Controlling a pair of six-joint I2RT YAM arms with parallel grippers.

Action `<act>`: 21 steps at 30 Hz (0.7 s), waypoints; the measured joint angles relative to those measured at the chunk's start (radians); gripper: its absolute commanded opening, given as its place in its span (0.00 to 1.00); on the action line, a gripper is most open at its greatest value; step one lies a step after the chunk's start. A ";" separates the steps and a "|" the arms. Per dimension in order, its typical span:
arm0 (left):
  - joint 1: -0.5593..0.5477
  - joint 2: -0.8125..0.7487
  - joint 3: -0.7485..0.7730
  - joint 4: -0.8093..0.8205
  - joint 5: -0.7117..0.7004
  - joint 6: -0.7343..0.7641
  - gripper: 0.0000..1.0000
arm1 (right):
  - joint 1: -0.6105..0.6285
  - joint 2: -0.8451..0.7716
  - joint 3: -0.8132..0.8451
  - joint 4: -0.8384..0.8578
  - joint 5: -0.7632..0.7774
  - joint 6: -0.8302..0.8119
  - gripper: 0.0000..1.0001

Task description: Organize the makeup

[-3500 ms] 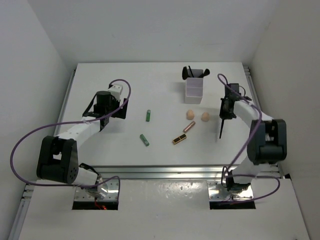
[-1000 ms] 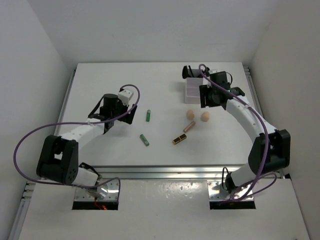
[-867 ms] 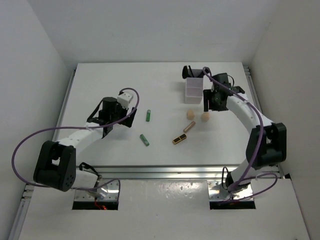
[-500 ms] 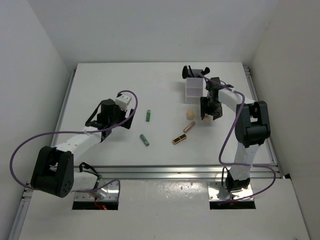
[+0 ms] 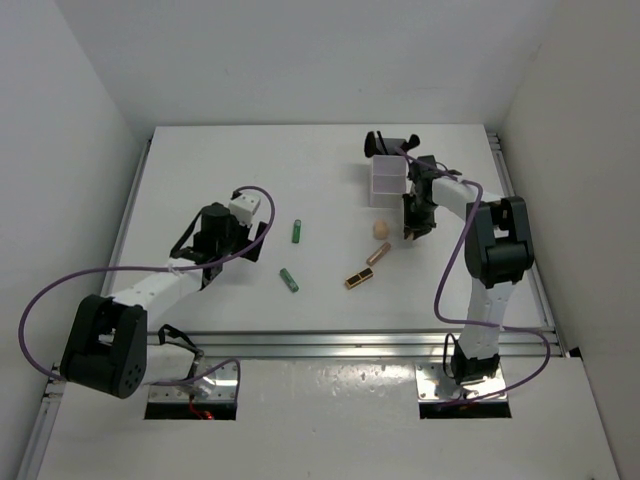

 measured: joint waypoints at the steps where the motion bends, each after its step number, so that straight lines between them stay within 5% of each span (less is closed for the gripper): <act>1: 0.000 0.000 0.000 0.000 -0.002 0.000 0.99 | 0.000 0.000 -0.002 0.009 0.000 0.001 0.14; 4: 0.000 0.000 0.000 0.001 -0.005 0.000 0.99 | 0.000 0.000 -0.011 0.027 0.000 0.003 0.00; 15: 0.003 0.035 0.000 0.012 -0.021 0.005 0.99 | 0.008 -0.180 -0.034 0.012 0.003 -0.014 0.00; 21: 0.012 0.100 0.022 0.011 -0.024 0.007 0.99 | 0.040 -0.222 0.206 0.047 -0.034 0.042 0.00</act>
